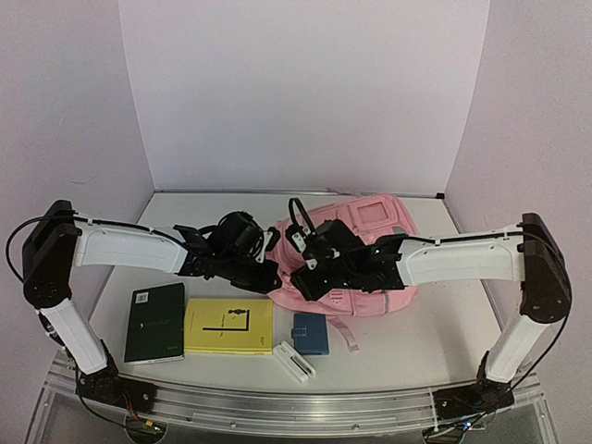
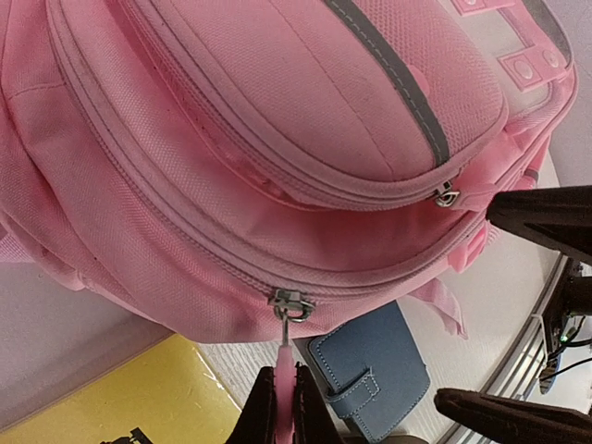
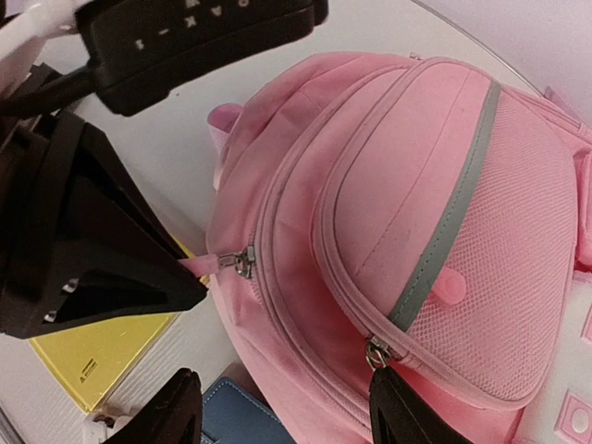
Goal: Pack the student bag
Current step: Unzip the student bag at the center of the board.
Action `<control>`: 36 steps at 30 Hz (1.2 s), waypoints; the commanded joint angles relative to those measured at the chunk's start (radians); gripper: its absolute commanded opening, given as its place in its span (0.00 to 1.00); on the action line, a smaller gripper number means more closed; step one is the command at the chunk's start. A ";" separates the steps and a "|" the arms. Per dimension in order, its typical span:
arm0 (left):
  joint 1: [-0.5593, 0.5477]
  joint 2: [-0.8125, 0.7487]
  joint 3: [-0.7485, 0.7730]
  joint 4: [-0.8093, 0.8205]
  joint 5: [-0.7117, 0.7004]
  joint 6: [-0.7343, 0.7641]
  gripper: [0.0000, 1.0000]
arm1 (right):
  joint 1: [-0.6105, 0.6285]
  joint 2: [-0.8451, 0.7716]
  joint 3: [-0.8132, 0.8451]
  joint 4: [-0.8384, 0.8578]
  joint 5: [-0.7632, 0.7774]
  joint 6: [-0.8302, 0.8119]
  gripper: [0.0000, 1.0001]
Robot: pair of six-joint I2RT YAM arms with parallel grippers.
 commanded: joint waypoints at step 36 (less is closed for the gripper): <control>0.138 -0.092 0.073 -0.036 0.016 -0.013 0.00 | 0.001 -0.104 -0.157 0.247 0.317 0.026 0.00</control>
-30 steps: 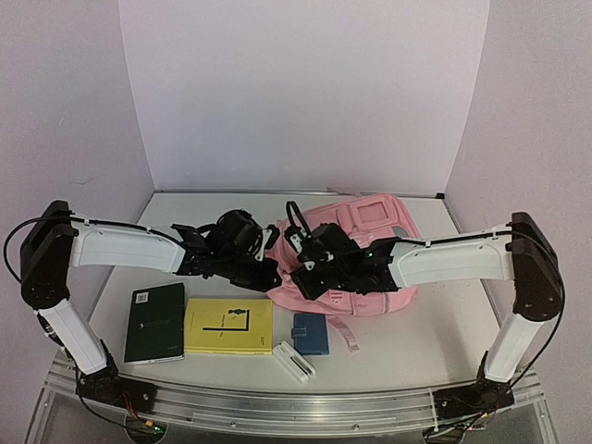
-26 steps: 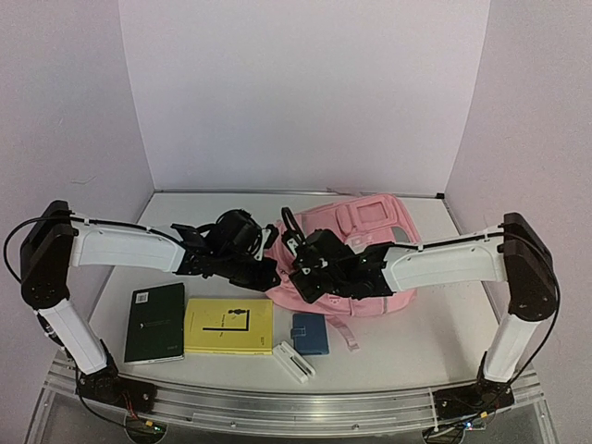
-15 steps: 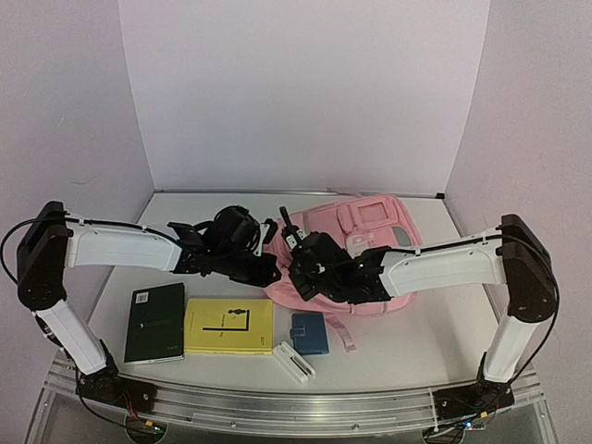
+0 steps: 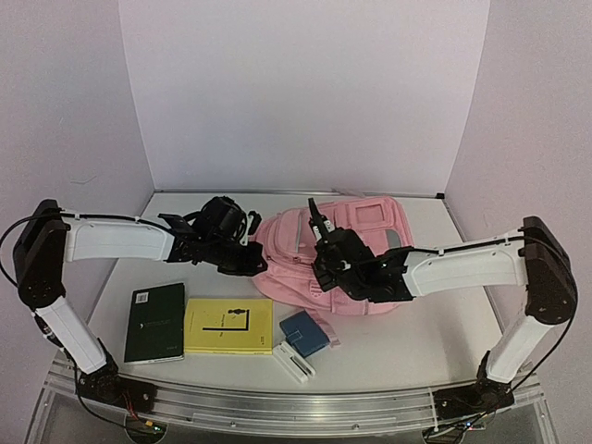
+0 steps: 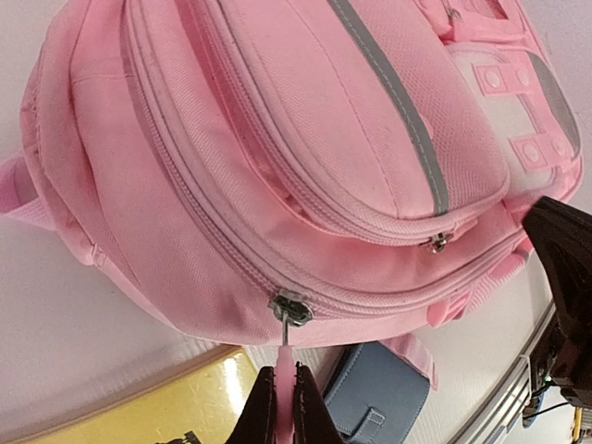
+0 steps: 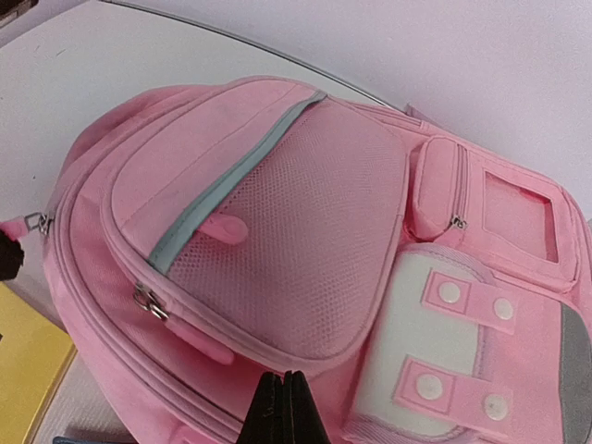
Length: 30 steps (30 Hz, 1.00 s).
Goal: Pack the student bag
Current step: Unzip the student bag at the center of the board.
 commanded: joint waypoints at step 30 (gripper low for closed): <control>0.045 -0.189 0.125 -0.076 0.395 0.164 0.00 | 0.029 -0.049 0.118 -0.008 -0.401 -0.120 0.75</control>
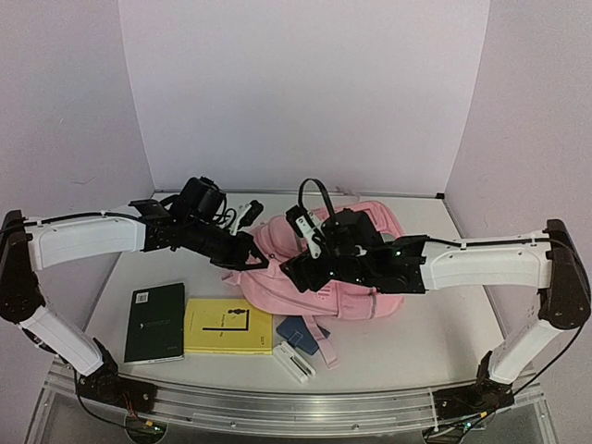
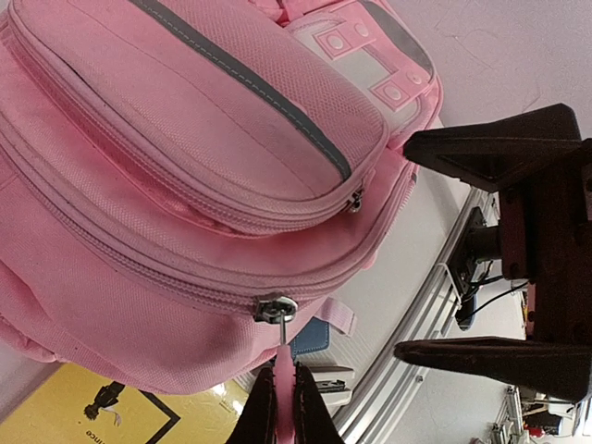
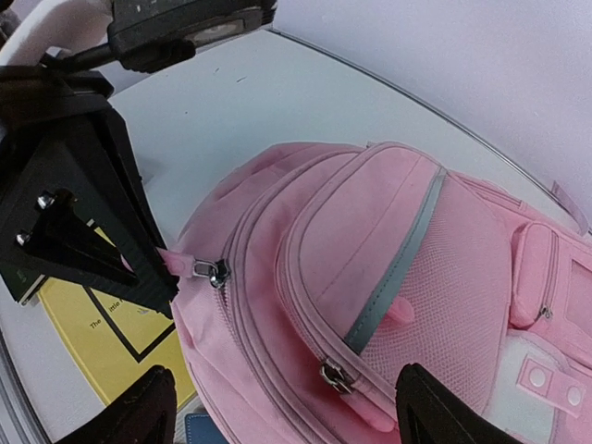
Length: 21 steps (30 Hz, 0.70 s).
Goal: Pack the student bag
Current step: Unzip the student bag at the center of the board.
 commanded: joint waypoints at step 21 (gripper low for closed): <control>0.007 -0.051 0.104 -0.011 -0.102 -0.013 0.00 | 0.015 0.182 0.091 -0.023 0.172 -0.155 0.00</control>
